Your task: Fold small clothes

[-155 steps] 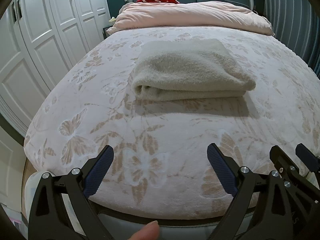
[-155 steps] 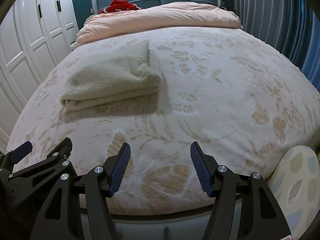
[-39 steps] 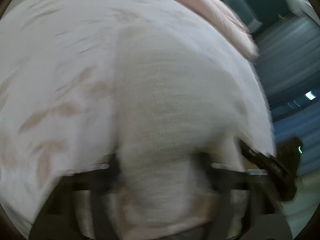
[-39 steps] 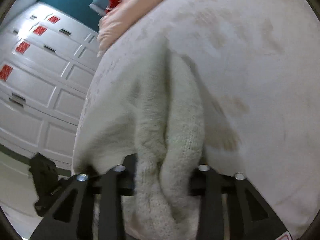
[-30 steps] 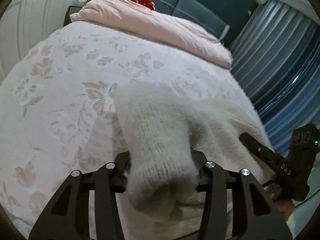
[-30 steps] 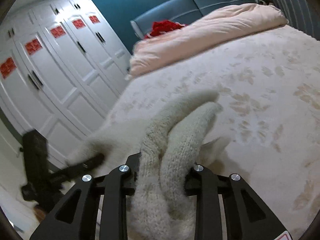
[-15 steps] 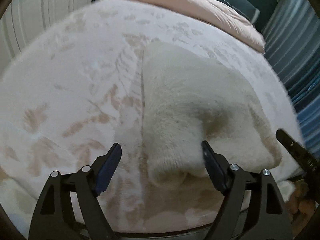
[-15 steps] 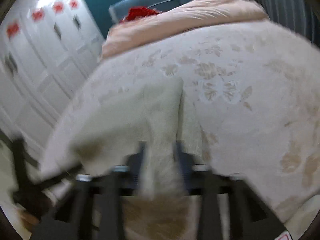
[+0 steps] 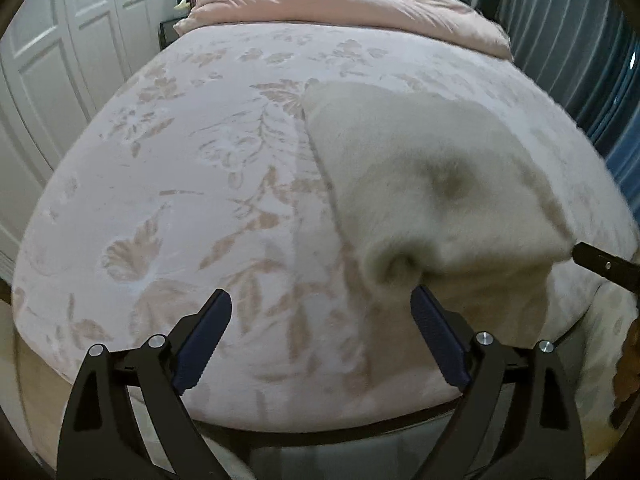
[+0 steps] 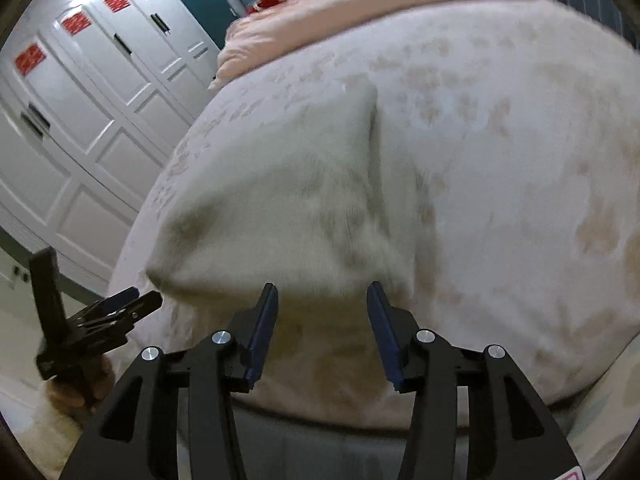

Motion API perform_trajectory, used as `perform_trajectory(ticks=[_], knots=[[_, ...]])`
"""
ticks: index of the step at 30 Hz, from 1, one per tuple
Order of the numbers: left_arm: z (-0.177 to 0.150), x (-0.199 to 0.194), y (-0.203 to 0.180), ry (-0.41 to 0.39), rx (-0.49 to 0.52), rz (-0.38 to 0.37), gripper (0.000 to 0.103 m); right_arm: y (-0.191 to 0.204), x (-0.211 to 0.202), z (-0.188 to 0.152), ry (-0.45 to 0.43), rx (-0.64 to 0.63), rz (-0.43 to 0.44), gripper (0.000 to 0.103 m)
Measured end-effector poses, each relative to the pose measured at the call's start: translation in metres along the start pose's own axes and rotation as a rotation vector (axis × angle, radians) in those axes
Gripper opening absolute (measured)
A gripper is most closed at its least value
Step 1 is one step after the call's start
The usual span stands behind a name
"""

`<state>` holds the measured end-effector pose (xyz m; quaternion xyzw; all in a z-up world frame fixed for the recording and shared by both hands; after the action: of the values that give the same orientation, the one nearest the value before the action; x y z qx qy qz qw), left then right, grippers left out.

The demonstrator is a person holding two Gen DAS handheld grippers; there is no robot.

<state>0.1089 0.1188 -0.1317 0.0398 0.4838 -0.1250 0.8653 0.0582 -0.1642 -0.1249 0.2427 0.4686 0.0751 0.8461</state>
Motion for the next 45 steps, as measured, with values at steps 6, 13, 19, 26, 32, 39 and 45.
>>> perform_trajectory(ticks=[6,13,19,26,32,39,45], knots=[[0.017,0.02,-0.013,0.019,-0.043,-0.071,0.064,-0.003,0.022,0.019,-0.018,0.099,0.084,0.044],[0.033,0.014,-0.008,0.028,-0.077,-0.118,0.01,0.071,-0.041,0.056,-0.142,-0.073,0.213,0.008],[-0.019,0.047,0.014,0.161,-0.006,0.015,0.0,0.016,0.04,-0.05,0.17,-0.008,0.029,0.006],[-0.006,0.012,0.015,0.084,-0.014,-0.031,0.013,0.002,-0.009,-0.018,0.025,0.007,-0.007,0.04],[0.025,-0.025,-0.009,-0.076,-0.015,-0.063,0.097,-0.01,0.009,0.008,0.01,0.153,0.147,0.071],[0.028,0.062,-0.015,0.114,-0.262,-0.265,0.057,0.001,0.087,0.038,0.091,0.217,0.214,0.041],[0.062,0.01,-0.035,-0.056,-0.2,-0.277,0.039,0.082,-0.001,0.104,-0.163,-0.198,0.151,0.026]])
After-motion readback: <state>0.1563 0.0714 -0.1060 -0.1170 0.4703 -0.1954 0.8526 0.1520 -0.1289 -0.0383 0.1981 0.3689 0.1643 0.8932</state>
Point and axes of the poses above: each gripper's, at about its wrist camera, not at the fingertips, and x roughly the way its jaws point, y to its left, z to its top, the point moved 7 cm from there along x, roughly the way its jaws point, and after that the axes turned 1 degree about z, right-handed, at the moved point
